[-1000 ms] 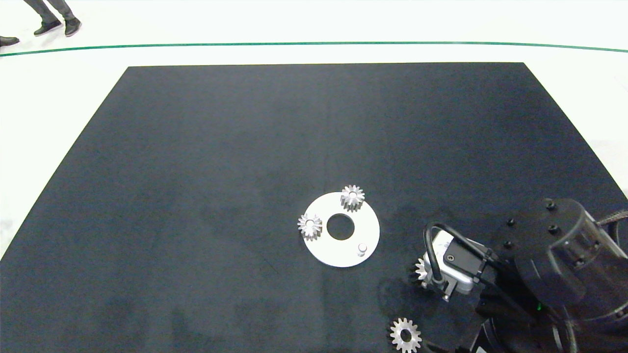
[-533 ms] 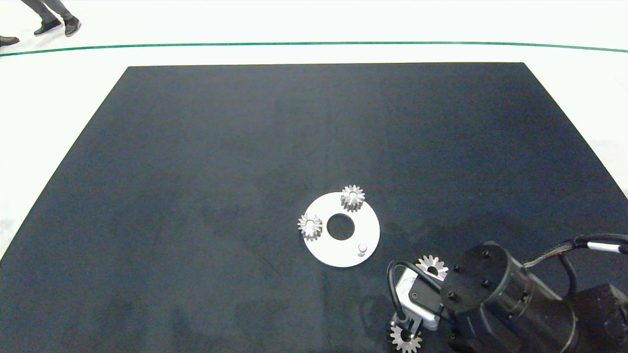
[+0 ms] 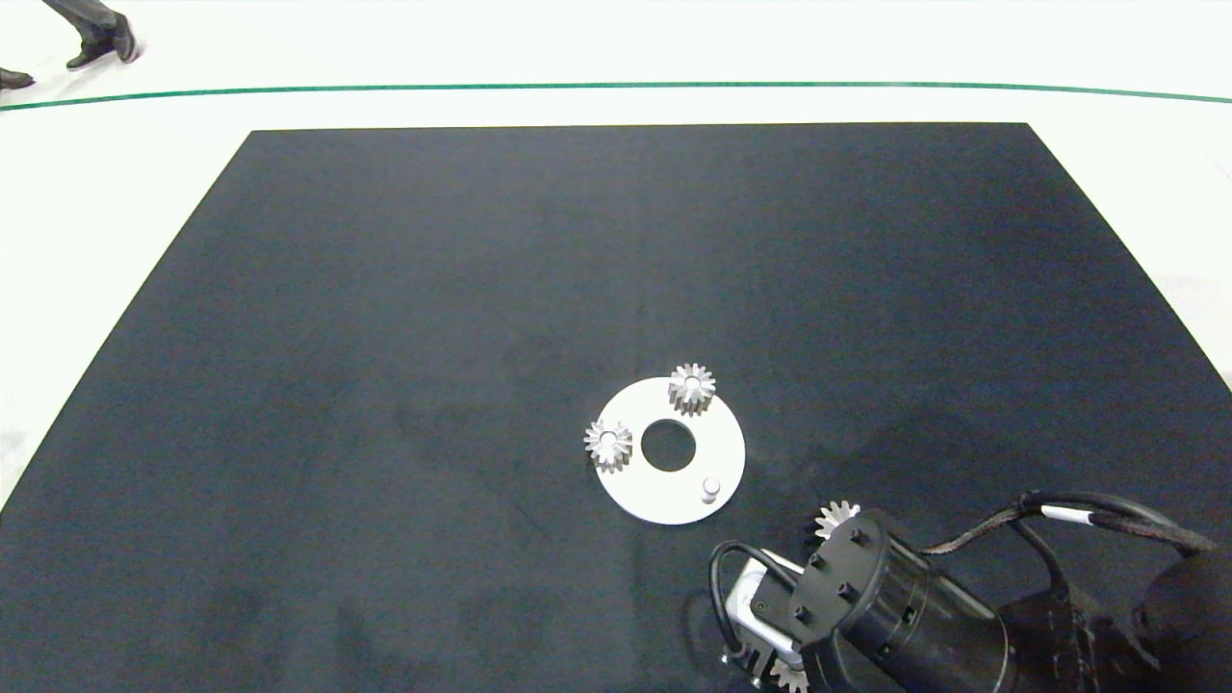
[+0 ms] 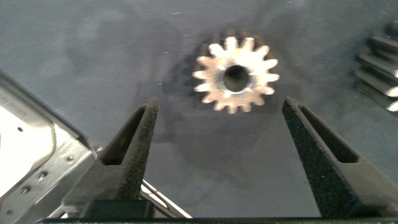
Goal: Remove an incorrectly installed larger gear and replace it with the correct smaller gear
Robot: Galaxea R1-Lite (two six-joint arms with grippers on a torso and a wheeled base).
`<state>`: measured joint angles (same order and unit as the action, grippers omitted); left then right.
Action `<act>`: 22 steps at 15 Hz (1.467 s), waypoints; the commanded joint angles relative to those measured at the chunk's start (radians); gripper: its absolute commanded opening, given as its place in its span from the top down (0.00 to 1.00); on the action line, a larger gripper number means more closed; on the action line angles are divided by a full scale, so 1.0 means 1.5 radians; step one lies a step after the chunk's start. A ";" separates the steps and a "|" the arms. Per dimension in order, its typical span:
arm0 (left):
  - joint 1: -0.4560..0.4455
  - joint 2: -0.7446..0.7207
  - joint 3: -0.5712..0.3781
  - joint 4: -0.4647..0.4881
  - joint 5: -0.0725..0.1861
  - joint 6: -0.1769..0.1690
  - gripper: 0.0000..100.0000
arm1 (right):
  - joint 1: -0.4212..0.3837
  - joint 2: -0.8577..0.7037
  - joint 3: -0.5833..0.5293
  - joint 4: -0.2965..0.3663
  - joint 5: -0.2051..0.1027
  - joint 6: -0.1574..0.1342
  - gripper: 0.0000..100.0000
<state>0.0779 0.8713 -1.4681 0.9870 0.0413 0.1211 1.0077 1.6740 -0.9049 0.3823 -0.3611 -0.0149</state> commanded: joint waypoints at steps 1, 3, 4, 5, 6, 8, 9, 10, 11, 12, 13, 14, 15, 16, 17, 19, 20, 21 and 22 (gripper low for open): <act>-0.001 -0.001 0.000 0.004 0.000 0.000 0.00 | -0.018 0.008 0.000 -0.012 -0.009 0.001 0.26; -0.001 -0.003 0.000 0.004 0.000 0.000 0.00 | -0.022 0.007 0.002 -0.038 -0.007 0.001 0.30; -0.001 -0.003 0.000 0.004 0.000 0.000 0.00 | -0.022 0.007 0.001 -0.045 -0.007 0.001 0.32; -0.001 -0.004 0.000 0.004 0.000 0.000 0.00 | -0.022 0.009 0.002 -0.049 -0.007 0.001 0.35; -0.002 -0.004 0.000 0.004 0.000 0.000 0.00 | -0.020 0.009 0.002 -0.051 -0.006 0.001 0.36; -0.002 -0.004 0.000 0.004 0.000 0.000 0.00 | -0.019 0.010 0.005 -0.052 -0.004 0.001 0.41; -0.002 -0.005 0.000 0.004 0.000 0.000 0.00 | -0.019 0.010 0.006 -0.053 -0.003 0.001 0.42; -0.002 -0.005 0.000 0.004 0.000 0.000 0.00 | -0.019 0.010 0.006 -0.060 -0.003 0.001 0.44; -0.002 -0.005 0.000 0.004 0.000 0.000 0.00 | -0.018 0.011 0.008 -0.067 -0.002 0.001 0.47; -0.002 -0.005 0.000 0.004 0.000 0.000 0.00 | -0.018 0.011 0.010 -0.073 -0.002 0.001 0.48; -0.002 -0.005 0.000 0.004 0.000 0.000 0.00 | -0.018 0.012 0.014 -0.077 -0.002 0.001 0.50; -0.002 -0.005 0.000 0.004 0.000 0.000 0.00 | -0.018 0.015 0.019 -0.083 -0.002 0.001 0.53; -0.002 -0.006 0.000 0.004 0.001 0.000 0.00 | -0.018 0.015 0.020 -0.084 -0.001 0.001 0.54; -0.002 -0.006 0.000 0.004 0.000 0.000 0.00 | -0.018 0.015 0.023 -0.085 -0.001 0.001 0.56; -0.002 -0.006 0.000 0.004 0.001 0.000 0.00 | -0.018 0.017 0.023 -0.088 0.000 0.001 0.59; -0.002 -0.006 0.000 0.004 0.001 0.000 0.00 | -0.018 0.018 0.030 -0.103 0.000 0.000 0.62; -0.002 -0.006 0.000 0.004 0.000 0.000 0.00 | -0.017 0.018 0.033 -0.109 0.000 0.000 0.65; -0.002 -0.006 0.000 0.004 0.000 0.000 0.00 | -0.013 0.010 0.037 -0.112 0.000 -0.003 0.66; -0.002 -0.006 0.000 0.004 0.001 0.000 0.00 | -0.008 0.002 0.037 -0.113 -0.001 -0.003 0.68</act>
<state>0.0749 0.8611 -1.4681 0.9870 0.0417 0.1206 0.9891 1.6885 -0.8530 0.2126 -0.3598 -0.0191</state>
